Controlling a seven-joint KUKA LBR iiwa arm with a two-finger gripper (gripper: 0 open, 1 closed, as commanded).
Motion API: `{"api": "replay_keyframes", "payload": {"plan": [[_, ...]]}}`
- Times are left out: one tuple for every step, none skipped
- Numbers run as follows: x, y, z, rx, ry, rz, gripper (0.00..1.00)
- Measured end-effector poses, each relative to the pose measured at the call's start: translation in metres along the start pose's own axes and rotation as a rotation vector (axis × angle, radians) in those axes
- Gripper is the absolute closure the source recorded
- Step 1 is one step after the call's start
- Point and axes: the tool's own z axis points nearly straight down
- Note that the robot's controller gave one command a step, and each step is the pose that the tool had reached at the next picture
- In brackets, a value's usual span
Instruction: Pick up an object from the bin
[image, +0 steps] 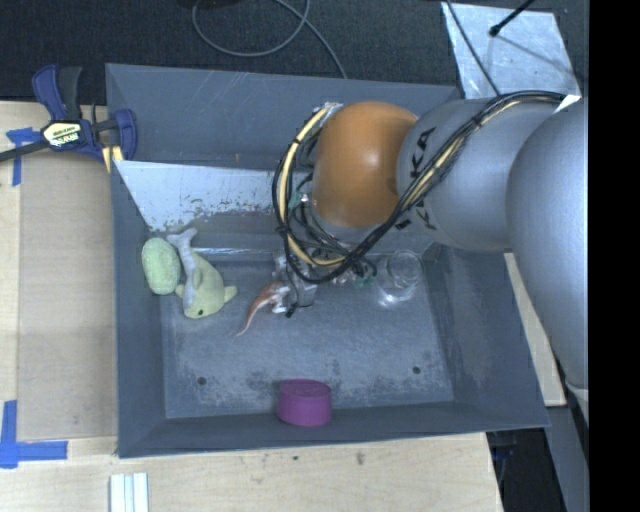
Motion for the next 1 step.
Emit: {"api": "replay_keyframes", "payload": {"plan": [[-0.0004,-0.0002,-0.0160,0.000,0.000,0.001,1.00]]}}
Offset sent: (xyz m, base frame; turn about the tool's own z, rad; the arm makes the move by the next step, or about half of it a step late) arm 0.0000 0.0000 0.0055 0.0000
